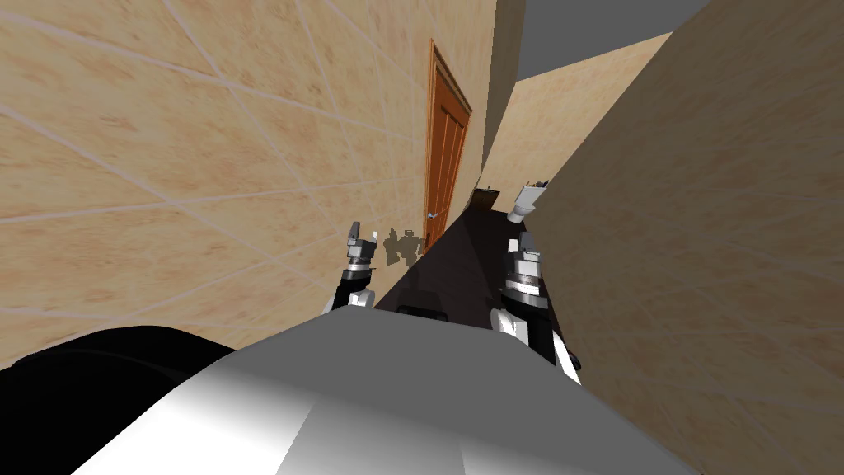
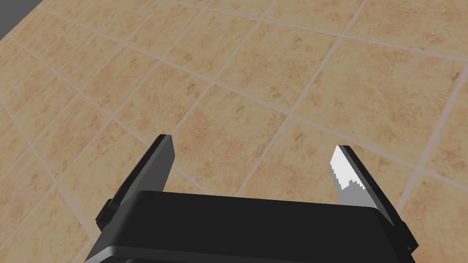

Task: Pull the door open

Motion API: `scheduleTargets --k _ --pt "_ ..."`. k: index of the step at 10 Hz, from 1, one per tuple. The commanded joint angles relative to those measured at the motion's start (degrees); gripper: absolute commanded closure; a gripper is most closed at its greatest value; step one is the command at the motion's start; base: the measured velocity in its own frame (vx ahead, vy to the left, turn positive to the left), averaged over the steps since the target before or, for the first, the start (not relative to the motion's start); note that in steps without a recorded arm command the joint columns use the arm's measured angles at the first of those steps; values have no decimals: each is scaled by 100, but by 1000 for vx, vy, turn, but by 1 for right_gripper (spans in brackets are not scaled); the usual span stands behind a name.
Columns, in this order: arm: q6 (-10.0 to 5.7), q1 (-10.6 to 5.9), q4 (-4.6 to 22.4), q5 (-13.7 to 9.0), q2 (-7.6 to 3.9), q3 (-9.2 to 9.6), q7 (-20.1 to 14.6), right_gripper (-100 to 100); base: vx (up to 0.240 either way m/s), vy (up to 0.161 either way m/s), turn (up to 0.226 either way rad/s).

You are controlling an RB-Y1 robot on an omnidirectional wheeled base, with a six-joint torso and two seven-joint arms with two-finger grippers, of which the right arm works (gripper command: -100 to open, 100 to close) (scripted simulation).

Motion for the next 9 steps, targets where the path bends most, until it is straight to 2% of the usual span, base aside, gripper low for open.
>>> scheduleTargets --k 1,8,9 --pt "-43 -70 168 -3 -32 19 -35 -100 18 -22 134" --pt "-254 -413 995 -19 -152 112 -206 -100 116 -54 98" --pt "-303 -494 1188 -22 -174 134 -246 -100 109 -71 130"
